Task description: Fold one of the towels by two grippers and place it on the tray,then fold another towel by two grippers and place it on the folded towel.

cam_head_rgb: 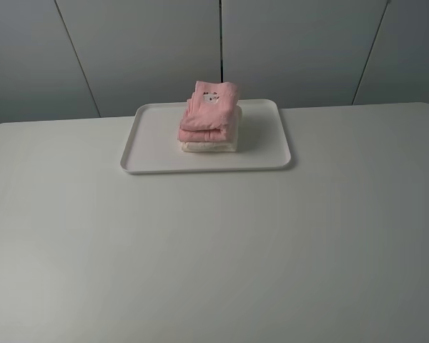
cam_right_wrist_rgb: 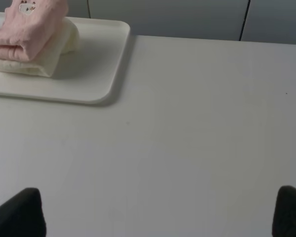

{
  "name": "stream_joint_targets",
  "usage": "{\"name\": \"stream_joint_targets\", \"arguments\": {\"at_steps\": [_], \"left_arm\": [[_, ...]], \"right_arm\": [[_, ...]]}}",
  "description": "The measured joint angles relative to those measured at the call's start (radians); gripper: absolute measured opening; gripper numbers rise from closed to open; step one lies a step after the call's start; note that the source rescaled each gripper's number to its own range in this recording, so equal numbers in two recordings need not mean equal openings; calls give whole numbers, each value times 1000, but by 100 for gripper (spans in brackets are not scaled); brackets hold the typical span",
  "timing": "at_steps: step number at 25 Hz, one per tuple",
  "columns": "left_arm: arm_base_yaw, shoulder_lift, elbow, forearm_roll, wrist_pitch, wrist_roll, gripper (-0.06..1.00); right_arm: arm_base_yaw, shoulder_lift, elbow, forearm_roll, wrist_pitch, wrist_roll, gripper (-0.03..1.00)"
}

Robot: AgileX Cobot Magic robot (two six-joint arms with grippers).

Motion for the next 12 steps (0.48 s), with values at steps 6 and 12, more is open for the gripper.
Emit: {"name": "stream_joint_targets", "arguments": {"at_steps": [6,12], "left_arm": [[0,0,0,0,0,0,99],[0,0,0,0,0,0,99]], "right_arm": [[0,0,0,0,0,0,100],[0,0,0,0,0,2,100]]}}
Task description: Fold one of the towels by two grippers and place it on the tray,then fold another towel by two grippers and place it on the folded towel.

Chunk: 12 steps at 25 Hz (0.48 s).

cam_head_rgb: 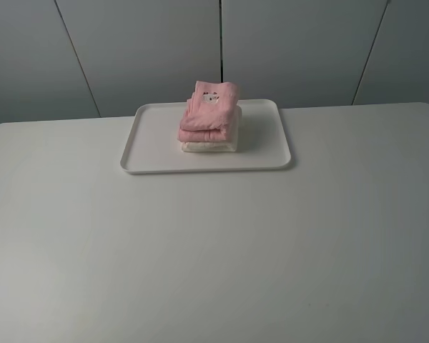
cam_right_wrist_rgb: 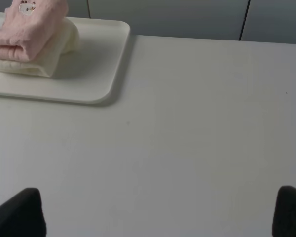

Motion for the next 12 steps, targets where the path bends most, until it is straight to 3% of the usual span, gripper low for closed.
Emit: {"name": "stream_joint_targets", "arguments": {"at_steps": [12], "left_arm": [[0,0,0,0,0,0,99]], "right_arm": [[0,0,0,0,0,0,100]]}}
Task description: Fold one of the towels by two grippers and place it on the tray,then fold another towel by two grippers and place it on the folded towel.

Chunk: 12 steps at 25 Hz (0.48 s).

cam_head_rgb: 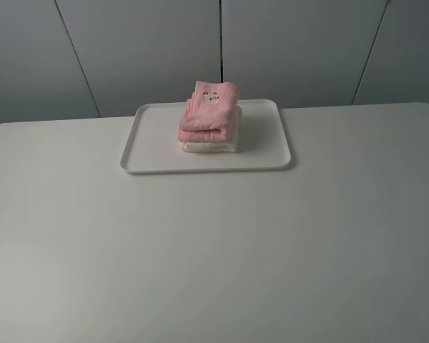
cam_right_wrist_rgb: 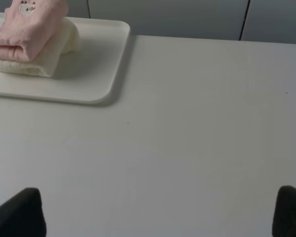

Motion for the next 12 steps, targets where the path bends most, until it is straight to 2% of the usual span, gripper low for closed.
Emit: {"name": "stream_joint_targets", "arguments": {"at_steps": [12], "left_arm": [[0,0,0,0,0,0,99]], "right_arm": [[0,0,0,0,0,0,100]]}}
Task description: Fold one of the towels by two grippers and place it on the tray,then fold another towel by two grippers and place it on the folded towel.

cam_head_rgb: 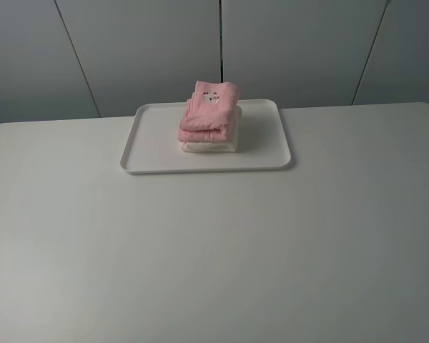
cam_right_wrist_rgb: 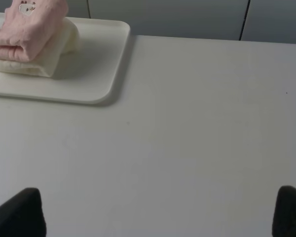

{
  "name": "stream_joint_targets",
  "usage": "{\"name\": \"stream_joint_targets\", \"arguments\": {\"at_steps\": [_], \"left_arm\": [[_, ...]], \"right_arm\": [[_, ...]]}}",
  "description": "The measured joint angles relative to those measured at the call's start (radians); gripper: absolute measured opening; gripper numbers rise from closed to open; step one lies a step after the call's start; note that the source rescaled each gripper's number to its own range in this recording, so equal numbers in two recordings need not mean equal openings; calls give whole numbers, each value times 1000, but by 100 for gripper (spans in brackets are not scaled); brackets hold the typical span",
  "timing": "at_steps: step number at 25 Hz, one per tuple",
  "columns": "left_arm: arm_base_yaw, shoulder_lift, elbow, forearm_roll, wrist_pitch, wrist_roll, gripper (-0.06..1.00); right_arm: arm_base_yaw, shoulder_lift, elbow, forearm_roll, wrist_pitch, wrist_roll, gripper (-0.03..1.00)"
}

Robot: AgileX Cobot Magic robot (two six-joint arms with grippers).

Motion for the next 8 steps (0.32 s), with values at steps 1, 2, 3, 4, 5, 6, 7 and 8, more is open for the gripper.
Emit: {"name": "stream_joint_targets", "arguments": {"at_steps": [1,2,3,4,5,6,7,8], "left_arm": [[0,0,0,0,0,0,99],[0,0,0,0,0,0,99],[0,0,0,0,0,0,99],[0,0,0,0,0,0,99],[0,0,0,0,0,0,99],[0,0,0,0,0,0,99],[0,0,0,0,0,0,99],[0,0,0,0,0,0,99]], "right_arm": [[0,0,0,0,0,0,100],[0,0,0,0,0,0,100],[0,0,0,0,0,0,100],[0,0,0,0,0,0,100],[0,0,0,0,0,0,100],[0,0,0,0,0,0,100],[0,0,0,0,-1,0,100],[0,0,0,0,-1,0,100]]}}
